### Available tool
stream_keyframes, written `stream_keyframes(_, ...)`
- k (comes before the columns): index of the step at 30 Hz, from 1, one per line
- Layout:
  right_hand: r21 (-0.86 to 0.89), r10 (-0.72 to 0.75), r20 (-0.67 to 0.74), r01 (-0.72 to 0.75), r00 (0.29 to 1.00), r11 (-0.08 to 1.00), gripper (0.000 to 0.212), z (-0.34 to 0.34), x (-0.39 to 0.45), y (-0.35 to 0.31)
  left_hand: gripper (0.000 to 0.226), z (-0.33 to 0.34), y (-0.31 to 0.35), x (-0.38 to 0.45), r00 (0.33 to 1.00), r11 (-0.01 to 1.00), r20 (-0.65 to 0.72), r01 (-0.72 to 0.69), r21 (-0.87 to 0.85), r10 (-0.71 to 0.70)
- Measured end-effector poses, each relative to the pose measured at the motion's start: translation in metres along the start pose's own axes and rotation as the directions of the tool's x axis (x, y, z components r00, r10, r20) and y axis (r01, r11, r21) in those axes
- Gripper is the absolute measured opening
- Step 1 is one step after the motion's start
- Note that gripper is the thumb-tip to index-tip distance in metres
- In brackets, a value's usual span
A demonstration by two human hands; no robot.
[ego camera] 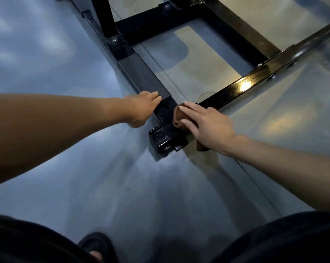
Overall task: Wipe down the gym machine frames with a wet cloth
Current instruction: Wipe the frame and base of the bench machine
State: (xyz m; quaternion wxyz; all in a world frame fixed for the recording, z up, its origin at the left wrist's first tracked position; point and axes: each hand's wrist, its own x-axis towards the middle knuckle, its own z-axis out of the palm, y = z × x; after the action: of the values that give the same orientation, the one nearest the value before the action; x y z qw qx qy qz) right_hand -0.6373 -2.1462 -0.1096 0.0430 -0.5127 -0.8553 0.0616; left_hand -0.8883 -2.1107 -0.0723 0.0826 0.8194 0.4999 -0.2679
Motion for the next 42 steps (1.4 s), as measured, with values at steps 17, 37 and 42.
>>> stream_keyframes(17, 0.051, 0.088, -0.056, -0.085, 0.995, 0.995, 0.051, -0.004, -0.004, 0.034, 0.067, 0.002, 0.007, 0.004, 0.997, 0.994, -0.061, 0.035, -0.108, -0.042)
stream_keyframes(37, 0.151, 0.324, -0.114, -0.307, 0.939, 0.94, 0.05, -0.018, -0.003, 0.074, 0.081, -0.007, 0.045, 0.016, 0.993, 0.89, -0.089, 0.028, -0.454, -0.077)
stream_keyframes(42, 0.112, -0.016, -0.075, 0.024, 0.997, 0.993, 0.053, 0.003, -0.019, 0.039, 0.103, -0.016, 0.066, 0.031, 0.989, 0.888, -0.133, -0.006, -0.461, -0.063)
